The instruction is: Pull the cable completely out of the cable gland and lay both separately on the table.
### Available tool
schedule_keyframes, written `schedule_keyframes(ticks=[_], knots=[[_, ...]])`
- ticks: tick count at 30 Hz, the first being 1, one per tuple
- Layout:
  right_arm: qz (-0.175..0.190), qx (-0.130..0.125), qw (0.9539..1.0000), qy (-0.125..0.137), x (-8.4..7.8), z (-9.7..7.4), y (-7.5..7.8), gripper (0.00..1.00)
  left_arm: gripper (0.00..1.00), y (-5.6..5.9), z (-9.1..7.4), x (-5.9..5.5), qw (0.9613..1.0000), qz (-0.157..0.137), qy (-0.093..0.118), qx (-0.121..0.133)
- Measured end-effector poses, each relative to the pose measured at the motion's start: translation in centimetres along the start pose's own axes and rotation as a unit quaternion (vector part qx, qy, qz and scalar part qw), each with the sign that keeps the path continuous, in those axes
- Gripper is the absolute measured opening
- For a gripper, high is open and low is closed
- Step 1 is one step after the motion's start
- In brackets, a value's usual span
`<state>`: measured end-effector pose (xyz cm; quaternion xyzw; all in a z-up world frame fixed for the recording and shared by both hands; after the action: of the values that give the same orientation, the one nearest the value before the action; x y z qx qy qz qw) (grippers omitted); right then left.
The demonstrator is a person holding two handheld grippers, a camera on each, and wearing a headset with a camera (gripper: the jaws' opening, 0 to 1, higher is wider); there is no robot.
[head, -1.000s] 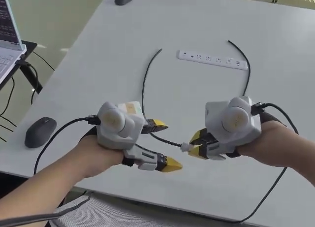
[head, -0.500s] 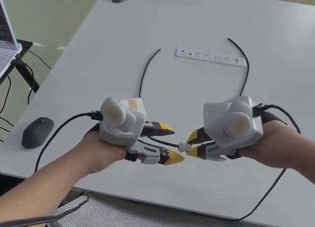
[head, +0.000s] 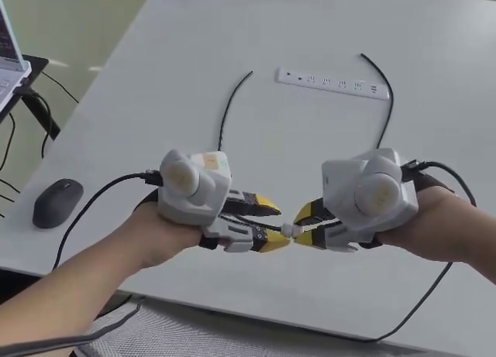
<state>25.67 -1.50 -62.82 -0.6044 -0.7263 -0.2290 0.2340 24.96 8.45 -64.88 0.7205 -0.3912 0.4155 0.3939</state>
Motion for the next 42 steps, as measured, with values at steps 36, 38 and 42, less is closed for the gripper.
schedule_keyframes(ticks=[36, 38, 42], knots=[[0.114, 0.013, 0.9876, 0.108, -1.8, -1.7, 0.9, 0.16, 0.15, 0.3, 0.2, 1.2, 0.9986, 0.046, -0.023, -0.016], [0.166, 0.031, 0.9748, 0.145, -1.8, -2.2, 1.2, 0.16, 0.15, 0.1, 0.1, 1.5, 0.9982, 0.052, -0.023, -0.016], [0.292, 0.077, 0.9227, 0.24, -2.2, -3.1, 2.3, 0.17, 0.15, 0.1, 0.0, 2.1, 0.9974, 0.067, -0.019, -0.017]])
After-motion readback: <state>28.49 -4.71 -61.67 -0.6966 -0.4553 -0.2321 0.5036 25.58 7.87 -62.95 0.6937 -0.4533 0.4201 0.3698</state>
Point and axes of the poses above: the centre of the closed fingertips' face, and the gripper's own axes: z roughly forward along the fingers, y roughly to its right, x roughly out of its top, the point moved 7 cm from there along -z, roughly backward along the fingers, and after that the axes turned 5 degrees about y, right-handed, at the moved point
